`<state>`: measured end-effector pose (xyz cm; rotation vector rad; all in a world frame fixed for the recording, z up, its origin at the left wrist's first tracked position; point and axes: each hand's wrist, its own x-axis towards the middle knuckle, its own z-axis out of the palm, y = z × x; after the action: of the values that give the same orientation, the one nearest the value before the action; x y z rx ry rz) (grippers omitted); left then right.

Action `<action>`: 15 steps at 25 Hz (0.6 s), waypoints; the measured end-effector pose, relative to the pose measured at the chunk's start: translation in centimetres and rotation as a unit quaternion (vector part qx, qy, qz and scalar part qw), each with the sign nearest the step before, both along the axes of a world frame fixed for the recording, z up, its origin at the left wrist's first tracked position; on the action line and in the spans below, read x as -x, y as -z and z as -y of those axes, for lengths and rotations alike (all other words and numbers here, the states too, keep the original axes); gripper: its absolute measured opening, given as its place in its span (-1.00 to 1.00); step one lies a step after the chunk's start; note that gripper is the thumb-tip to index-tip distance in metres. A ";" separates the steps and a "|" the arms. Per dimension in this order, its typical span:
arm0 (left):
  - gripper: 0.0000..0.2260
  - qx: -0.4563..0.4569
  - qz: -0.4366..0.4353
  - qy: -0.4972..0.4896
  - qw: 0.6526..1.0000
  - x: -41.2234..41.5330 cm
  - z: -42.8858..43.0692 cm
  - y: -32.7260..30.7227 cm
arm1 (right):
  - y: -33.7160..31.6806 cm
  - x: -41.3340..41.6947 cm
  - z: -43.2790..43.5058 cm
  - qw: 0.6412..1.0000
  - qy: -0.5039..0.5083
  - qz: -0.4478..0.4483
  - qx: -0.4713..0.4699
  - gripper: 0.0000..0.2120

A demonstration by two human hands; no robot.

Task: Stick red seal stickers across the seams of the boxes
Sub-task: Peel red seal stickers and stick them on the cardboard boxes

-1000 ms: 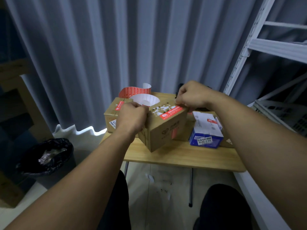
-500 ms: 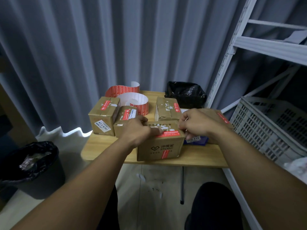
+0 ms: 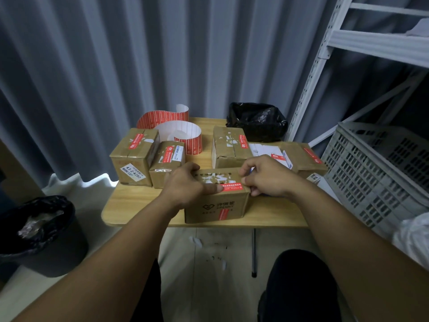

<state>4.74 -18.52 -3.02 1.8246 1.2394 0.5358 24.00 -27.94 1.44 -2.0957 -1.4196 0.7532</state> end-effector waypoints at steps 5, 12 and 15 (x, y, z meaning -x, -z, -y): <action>-0.24 0.012 0.022 -0.002 1.000 -0.2 -0.9 1.0 | 1.1 -0.1 0.1 0.999 0.004 -0.024 -0.027 -0.90; -0.42 0.054 0.071 -0.021 0.996 -0.2 -1.7 2.5 | 1.7 0.2 0.6 0.998 0.006 -0.042 -0.055 -0.91; -0.42 0.054 0.079 -0.025 0.995 -0.2 -1.5 2.6 | 1.8 0.4 0.6 0.997 0.016 -0.056 -0.055 -0.95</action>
<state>4.98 -17.01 -5.58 1.6331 1.1861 0.6165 23.65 -28.51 -0.33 -1.9572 -1.3345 0.7505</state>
